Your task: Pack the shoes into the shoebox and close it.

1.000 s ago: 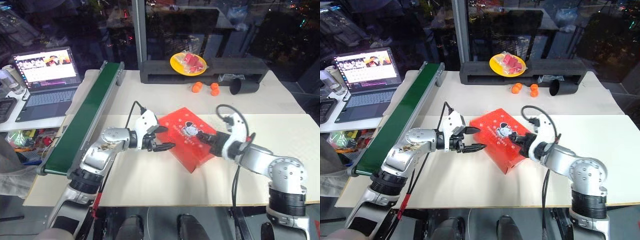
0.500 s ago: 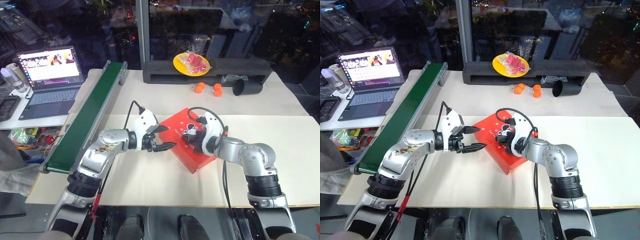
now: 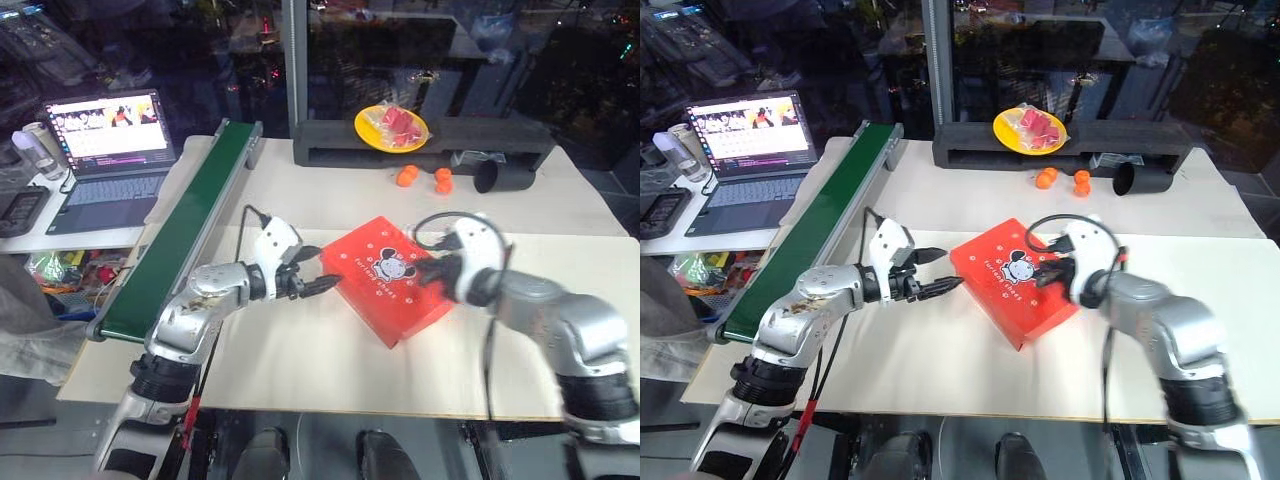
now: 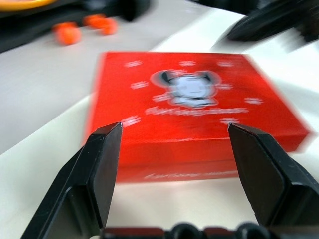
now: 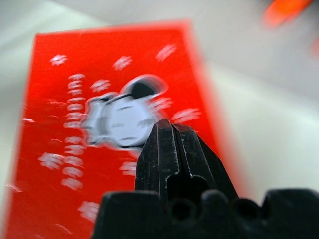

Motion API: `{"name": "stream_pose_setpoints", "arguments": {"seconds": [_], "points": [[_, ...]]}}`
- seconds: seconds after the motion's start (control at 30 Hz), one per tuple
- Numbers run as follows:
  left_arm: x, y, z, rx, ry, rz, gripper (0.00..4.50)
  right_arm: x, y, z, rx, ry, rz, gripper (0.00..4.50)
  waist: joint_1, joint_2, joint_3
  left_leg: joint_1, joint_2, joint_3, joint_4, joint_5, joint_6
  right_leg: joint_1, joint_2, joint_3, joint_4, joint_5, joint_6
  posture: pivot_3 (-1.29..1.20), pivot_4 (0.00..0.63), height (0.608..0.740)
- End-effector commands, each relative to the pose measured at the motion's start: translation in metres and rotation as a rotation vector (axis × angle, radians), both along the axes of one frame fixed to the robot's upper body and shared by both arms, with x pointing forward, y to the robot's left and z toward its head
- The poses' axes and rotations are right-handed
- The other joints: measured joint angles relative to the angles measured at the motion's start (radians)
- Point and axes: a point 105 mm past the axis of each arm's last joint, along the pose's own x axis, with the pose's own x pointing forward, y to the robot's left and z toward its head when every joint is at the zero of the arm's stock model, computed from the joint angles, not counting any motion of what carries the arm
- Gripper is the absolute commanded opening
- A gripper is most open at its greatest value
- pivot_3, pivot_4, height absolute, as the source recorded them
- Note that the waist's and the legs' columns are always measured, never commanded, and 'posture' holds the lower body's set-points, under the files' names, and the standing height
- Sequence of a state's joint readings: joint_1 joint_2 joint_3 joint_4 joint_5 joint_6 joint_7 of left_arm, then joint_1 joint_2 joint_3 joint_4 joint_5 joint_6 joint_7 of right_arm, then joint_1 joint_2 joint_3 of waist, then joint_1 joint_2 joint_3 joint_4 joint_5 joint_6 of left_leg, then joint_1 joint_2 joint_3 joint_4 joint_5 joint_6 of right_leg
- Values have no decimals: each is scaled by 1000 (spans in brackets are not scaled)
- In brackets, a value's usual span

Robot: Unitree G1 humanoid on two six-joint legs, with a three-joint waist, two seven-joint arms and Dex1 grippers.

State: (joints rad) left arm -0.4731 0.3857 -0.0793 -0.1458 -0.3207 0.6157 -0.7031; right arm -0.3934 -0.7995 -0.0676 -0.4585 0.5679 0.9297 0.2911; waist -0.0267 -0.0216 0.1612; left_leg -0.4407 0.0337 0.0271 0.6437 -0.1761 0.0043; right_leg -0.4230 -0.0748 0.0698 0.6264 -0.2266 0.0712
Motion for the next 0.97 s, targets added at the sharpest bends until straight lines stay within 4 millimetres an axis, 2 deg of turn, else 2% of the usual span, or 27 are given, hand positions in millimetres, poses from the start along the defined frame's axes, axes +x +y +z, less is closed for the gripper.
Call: {"name": "stream_pose_setpoints", "arguments": {"seconds": [0.03,0.1,0.17,0.33,0.53,0.67,0.8,0.97], "points": [[9,14,17,-95,-53,144,3599,-1,-22,30,-82,-210,-116,7,2,-1,0,1,0,0,0,0,0,1,0,0,1,0,0,0,150,734],[16,27,17,-141,-56,253,3599,2,-48,28,-123,-269,-252,7,7,-1,0,1,-1,0,1,0,0,1,-1,0,1,0,0,0,150,734],[22,40,19,-190,-53,361,3599,5,-72,18,-207,-286,-379,7,11,-2,1,1,-1,0,2,0,0,2,-1,0,0,0,0,0,150,734],[33,74,16,-223,-81,610,3599,3,-100,4,-228,-326,-526,7,14,-2,1,0,-2,0,3,0,0,1,-2,0,1,0,0,0,150,734],[34,79,3,-227,-71,687,3599,-4,-122,-7,-183,-333,-651,7,13,-2,1,0,-2,1,3,0,0,2,-2,1,1,1,0,0,150,734],[35,81,1,-231,-77,713,3599,-9,-137,-11,-73,-339,-746,7,13,-2,1,1,-2,0,3,0,-1,2,-2,0,1,1,0,0,150,734],[35,92,-9,-259,-43,784,3599,-11,-141,-20,-90,-331,-759,7,12,-2,1,1,-2,1,3,0,-1,2,-2,1,1,1,0,0,150,734],[37,99,-16,-273,-23,830,3599,-15,-148,-30,-17,-306,-799,7,12,-2,1,1,-2,0,3,0,-1,2,-1,0,2,1,0,0,150,734]]}}
